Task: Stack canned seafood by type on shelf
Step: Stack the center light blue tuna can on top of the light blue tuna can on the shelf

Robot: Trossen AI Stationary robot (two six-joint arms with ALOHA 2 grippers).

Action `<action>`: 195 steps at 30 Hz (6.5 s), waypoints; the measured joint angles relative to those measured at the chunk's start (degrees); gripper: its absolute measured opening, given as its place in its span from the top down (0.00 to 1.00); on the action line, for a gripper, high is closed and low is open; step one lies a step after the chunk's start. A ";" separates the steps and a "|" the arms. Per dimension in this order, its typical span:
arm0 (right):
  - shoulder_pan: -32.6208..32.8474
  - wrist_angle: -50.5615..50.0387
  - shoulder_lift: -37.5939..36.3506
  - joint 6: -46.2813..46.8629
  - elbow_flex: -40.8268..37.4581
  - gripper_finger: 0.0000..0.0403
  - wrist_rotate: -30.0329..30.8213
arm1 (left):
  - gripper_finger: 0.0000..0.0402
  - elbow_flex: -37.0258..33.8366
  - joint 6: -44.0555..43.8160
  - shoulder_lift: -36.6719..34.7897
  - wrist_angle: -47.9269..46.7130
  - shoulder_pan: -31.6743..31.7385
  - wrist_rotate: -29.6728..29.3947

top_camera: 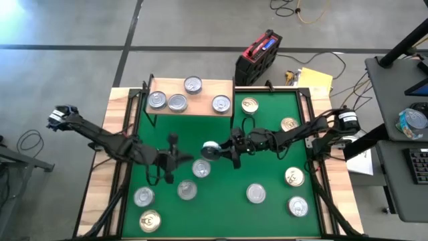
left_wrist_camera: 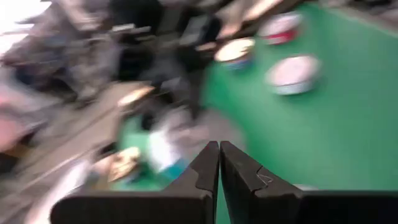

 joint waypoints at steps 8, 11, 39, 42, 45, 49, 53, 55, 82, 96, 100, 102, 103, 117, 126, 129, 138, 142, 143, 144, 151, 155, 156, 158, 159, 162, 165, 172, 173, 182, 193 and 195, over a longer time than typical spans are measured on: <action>0.29 25.30 6.72 12.63 -3.69 0.68 4.13 | 1.00 -3.07 20.10 0.59 13.79 -2.52 -18.69; 0.12 29.16 10.03 16.76 -3.61 0.68 3.13 | 1.00 -3.07 33.33 3.06 18.00 -4.08 -18.67; -5.66 41.77 14.54 33.21 -0.63 0.68 -6.64 | 0.60 1.51 54.76 14.51 27.32 -13.12 -31.59; -5.66 41.65 14.54 33.21 0.09 0.68 -6.82 | 0.51 1.22 58.78 18.00 27.22 -11.48 -33.76; -5.66 39.91 14.49 33.18 0.65 0.68 -7.22 | 0.47 1.38 61.78 19.71 27.44 -10.35 -36.00; -5.66 38.13 14.49 33.12 0.94 0.68 -7.58 | 0.47 1.99 64.46 19.40 28.58 -9.45 -36.17; -5.66 37.93 14.49 33.62 1.45 0.68 -7.58 | 0.47 1.80 66.94 18.38 28.30 -8.30 -36.60; -5.66 37.99 14.49 34.71 2.06 0.68 -7.49 | 0.47 1.59 68.65 18.47 26.20 -8.15 -36.61; -5.53 32.40 14.49 34.17 7.06 0.68 -6.31 | 0.71 1.52 75.07 18.46 25.80 -6.16 -40.08; -5.29 26.39 14.19 39.49 9.92 0.68 -6.51 | 0.64 1.47 74.18 18.49 28.67 -6.28 -42.84; -5.03 24.48 14.39 40.01 11.27 0.68 -6.82 | 0.59 1.68 74.71 18.49 29.42 -5.92 -42.77; -5.03 22.98 14.40 39.97 12.13 0.68 -7.58 | 0.60 1.68 75.20 18.49 29.76 -6.07 -43.11; -5.03 22.72 14.40 39.95 12.43 0.68 -7.29 | 0.61 1.68 75.46 18.49 30.17 -6.06 -43.24; -5.29 22.41 14.27 38.51 13.05 0.47 -7.12 | 0.72 1.68 70.06 17.76 33.18 -6.13 -41.33; -5.93 23.06 13.12 34.80 13.16 0.21 -11.51 | 0.72 0.07 63.75 11.20 32.74 -6.25 -37.42; -6.29 22.81 12.92 34.74 13.09 0.17 -14.96 | 0.72 -1.05 60.71 7.33 30.13 -6.25 -32.88; -7.44 22.23 12.74 32.84 12.74 0.12 -20.48 | 0.72 1.87 30.95 -9.43 -3.65 -1.82 -6.29; -7.69 22.42 12.66 30.96 12.70 0.13 -21.88 | 0.72 3.42 19.13 -13.57 -17.12 3.45 -6.06; -7.69 22.45 12.66 30.16 12.69 0.13 -22.05 | 0.72 3.26 17.88 -14.12 -18.03 4.24 -8.04; -7.71 22.45 12.66 29.49 12.69 0.12 -22.05 | 0.72 2.82 17.15 -14.52 -17.82 4.76 -10.53; -7.78 22.45 12.63 25.22 12.68 0.13 -22.05 | 0.72 -0.11 17.13 -11.09 -19.75 4.20 -30.46; -7.80 22.39 12.60 23.71 12.68 0.14 -22.05 | 0.72 -1.61 20.52 -7.13 -22.72 4.13 -35.42; -7.80 22.22 12.58 23.26 12.68 0.14 -22.05 | 0.72 -1.83 20.99 -6.27 -22.64 4.10 -38.01; -7.80 21.92 12.57 22.75 12.68 0.15 -22.08 | 0.72 -1.89 21.15 -5.46 -22.31 4.06 -42.63; -7.80 21.44 12.57 22.42 12.68 0.15 -22.09 | 0.72 -1.89 21.11 -5.18 -22.35 4.06 -43.89; -7.93 20.15 12.57 21.17 12.68 0.15 -22.08 | 0.72 -1.89 20.56 -5.38 -22.55 4.05 -43.50; -8.19 19.51 12.55 20.39 12.68 0.15 -22.08 | 0.72 -1.69 20.17 -7.32 -22.30 4.05 -41.40; -9.69 19.51 12.55 19.22 12.68 0.13 -25.13 | 0.72 -1.71 19.48 -13.41 -17.42 6.04 -11.45; -9.90 19.52 12.55 17.96 12.70 0.14 -25.44 | 0.72 -1.70 19.84 -14.17 -16.47 6.73 -6.92; -10.61 17.50 12.16 8.43 12.76 0.19 -25.64 | 0.72 -1.76 27.52 -20.87 -14.28 14.57 -1.34; -11.19 -5.57 9.92 -5.66 17.81 0.25 -24.57 | 0.72 -2.48 18.40 -15.11 -16.06 17.16 -34.37; -11.20 -10.82 9.91 -8.18 19.93 0.26 -24.55 | 0.72 -2.48 18.04 -12.59 -16.56 17.21 -37.17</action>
